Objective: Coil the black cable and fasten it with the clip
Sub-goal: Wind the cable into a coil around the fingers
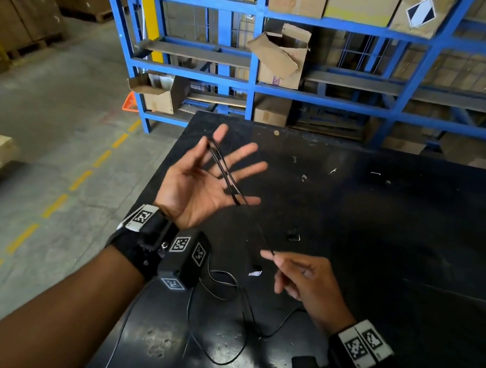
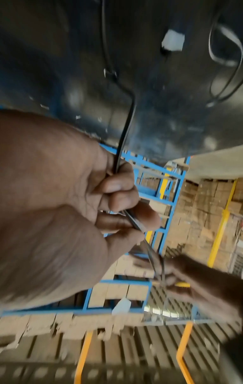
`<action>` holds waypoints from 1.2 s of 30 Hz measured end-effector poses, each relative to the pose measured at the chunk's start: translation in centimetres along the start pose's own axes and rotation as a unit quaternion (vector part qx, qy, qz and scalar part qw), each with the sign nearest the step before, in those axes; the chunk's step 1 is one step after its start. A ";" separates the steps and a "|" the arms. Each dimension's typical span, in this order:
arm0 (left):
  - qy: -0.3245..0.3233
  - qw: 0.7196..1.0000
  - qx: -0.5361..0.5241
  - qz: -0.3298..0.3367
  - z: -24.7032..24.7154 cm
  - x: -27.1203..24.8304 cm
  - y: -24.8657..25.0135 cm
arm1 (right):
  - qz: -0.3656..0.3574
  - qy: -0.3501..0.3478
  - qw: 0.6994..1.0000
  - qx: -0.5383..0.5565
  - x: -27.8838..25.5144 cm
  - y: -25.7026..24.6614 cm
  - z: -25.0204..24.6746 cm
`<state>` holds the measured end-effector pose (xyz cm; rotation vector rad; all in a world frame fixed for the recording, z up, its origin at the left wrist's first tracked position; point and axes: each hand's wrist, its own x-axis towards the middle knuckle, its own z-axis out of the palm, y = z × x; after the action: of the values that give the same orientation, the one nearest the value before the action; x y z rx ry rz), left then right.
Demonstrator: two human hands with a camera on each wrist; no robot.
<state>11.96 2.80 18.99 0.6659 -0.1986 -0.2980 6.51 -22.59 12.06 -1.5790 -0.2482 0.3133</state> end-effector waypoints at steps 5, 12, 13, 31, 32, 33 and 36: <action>-0.074 0.996 -0.046 0.003 1.3 -0.2 1.1 | 0.030 0.032 0.998 -0.039 1.0 3.4 -1.1; -0.128 0.987 -0.011 -0.099 2.8 -1.8 -1.2 | 0.010 0.132 0.987 -0.092 5.7 2.4 -4.3; -0.131 0.984 0.003 -0.122 2.8 -2.1 -1.9 | -0.017 0.154 0.982 -0.112 6.6 1.5 -4.8; 0.067 0.989 0.096 -0.088 0.0 -1.6 -3.2 | -0.310 0.085 0.910 -0.261 1.5 -5.8 2.2; 0.064 0.994 0.065 -0.063 0.0 -1.4 -2.6 | -0.283 0.084 0.930 -0.220 1.1 -5.1 2.4; 0.057 0.997 0.039 -0.039 -0.1 -1.2 -1.8 | -0.257 0.086 0.945 -0.183 0.9 -4.5 2.4; 0.024 0.999 -0.007 0.019 0.0 -0.8 0.6 | -0.198 0.107 0.968 -0.111 0.8 -2.6 1.5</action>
<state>11.30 3.56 19.31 0.6534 -0.1628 -0.2458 6.78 -20.79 14.60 -1.7233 -0.4337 -0.2034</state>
